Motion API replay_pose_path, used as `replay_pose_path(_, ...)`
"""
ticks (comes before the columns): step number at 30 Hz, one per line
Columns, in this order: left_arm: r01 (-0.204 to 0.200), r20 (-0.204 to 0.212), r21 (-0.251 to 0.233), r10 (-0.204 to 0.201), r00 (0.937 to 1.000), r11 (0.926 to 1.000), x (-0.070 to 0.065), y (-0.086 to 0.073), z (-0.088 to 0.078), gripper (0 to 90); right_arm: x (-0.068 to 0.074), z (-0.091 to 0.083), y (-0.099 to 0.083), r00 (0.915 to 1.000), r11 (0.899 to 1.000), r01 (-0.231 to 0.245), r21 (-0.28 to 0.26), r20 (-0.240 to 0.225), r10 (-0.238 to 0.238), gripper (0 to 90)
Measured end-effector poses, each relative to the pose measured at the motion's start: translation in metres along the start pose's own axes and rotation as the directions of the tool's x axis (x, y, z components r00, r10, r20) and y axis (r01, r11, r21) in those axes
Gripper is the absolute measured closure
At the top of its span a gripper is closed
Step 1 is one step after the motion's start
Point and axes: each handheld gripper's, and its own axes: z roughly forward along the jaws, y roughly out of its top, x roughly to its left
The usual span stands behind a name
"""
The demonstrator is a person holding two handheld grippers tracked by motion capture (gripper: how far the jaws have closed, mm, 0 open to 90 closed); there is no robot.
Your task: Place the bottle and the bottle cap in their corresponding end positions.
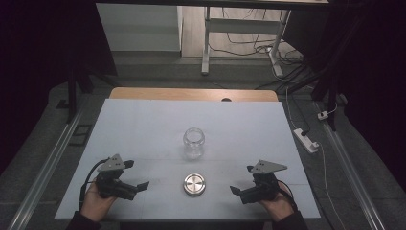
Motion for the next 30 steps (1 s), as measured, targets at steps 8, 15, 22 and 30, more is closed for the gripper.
replay_pose_path(8,0.054,-0.046,-0.028,-0.055,0.9974,0.9982,0.004,-0.02,-0.023,0.0,-0.008,-0.017,-0.015,0.9978,0.999,-0.041,-0.004,0.051,0.042,0.6)
replay_pose_path(15,0.106,-0.096,-0.026,-0.108,0.9895,0.9941,0.008,-0.039,-0.039,0.0,-0.012,-0.029,-0.027,0.993,0.998,-0.068,0.004,0.097,0.067,0.5)
replay_pose_path(22,0.17,-0.135,-0.002,-0.169,0.9764,0.9854,0.011,-0.059,-0.05,0.0,-0.014,-0.041,-0.036,0.9858,0.994,-0.106,-0.003,0.131,0.105,0.6)
replay_pose_path(30,0.179,-0.144,0.05,-0.17,0.9748,0.9826,0.011,-0.065,-0.047,0.0,-0.014,-0.044,-0.038,0.9817,0.994,-0.111,0.015,0.157,0.107,0.6)
